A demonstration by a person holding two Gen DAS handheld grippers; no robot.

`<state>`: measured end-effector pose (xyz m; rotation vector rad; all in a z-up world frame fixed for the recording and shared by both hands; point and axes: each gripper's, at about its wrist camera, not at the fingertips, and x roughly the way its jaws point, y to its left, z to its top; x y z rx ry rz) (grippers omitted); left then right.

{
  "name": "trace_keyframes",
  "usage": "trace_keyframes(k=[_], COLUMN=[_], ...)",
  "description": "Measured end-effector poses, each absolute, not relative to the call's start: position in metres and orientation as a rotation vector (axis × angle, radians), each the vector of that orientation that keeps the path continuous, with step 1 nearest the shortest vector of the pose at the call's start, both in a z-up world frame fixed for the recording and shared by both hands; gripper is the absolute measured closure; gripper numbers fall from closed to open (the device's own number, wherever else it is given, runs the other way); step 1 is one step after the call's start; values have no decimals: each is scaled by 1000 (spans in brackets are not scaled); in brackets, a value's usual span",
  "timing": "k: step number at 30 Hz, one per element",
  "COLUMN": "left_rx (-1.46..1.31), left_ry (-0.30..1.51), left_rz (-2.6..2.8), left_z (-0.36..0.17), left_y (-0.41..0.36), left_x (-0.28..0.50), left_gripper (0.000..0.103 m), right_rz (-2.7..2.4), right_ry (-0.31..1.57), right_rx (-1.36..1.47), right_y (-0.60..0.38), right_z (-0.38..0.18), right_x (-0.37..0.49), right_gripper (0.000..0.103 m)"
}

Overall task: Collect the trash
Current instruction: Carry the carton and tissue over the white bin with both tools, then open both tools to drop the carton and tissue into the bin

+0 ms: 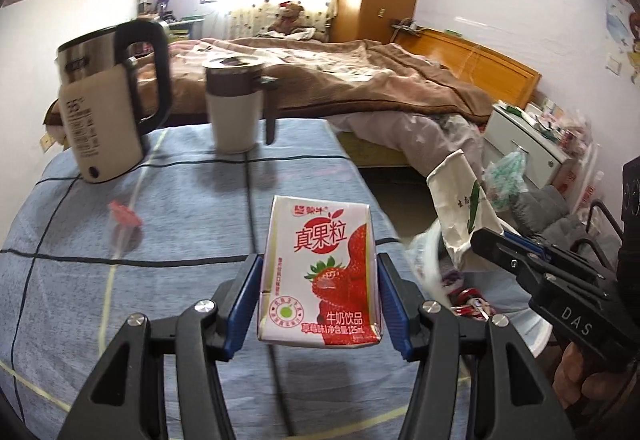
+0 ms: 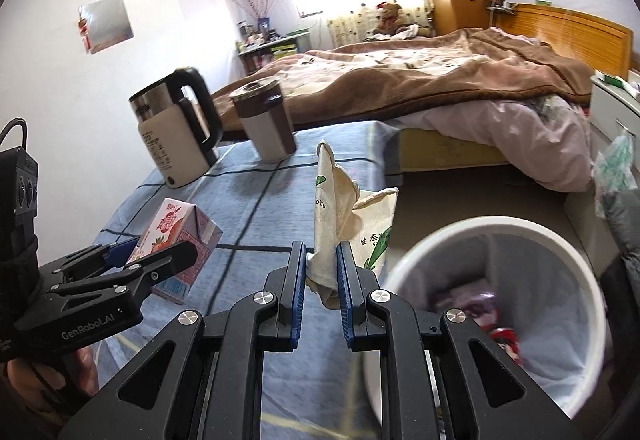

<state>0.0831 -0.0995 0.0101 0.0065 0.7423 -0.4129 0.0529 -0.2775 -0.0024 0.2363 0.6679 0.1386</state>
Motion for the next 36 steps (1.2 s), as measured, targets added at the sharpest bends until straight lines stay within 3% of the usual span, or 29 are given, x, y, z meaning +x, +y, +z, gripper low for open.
trace_keyframes(k=[16,36], left_rx=[60,69], left_ry=[747,890], left_rz=[-572,-690], left_z=[14,-27], left_y=[-190,-266], left_x=[60,69], left_gripper=[44,44], right_rz=[0,-136], right_ry=[664,843], right_rx=[278,335], right_y=[-351,-421], right_z=[-5,-66], right_x=[6,2], right_gripper=[87,84])
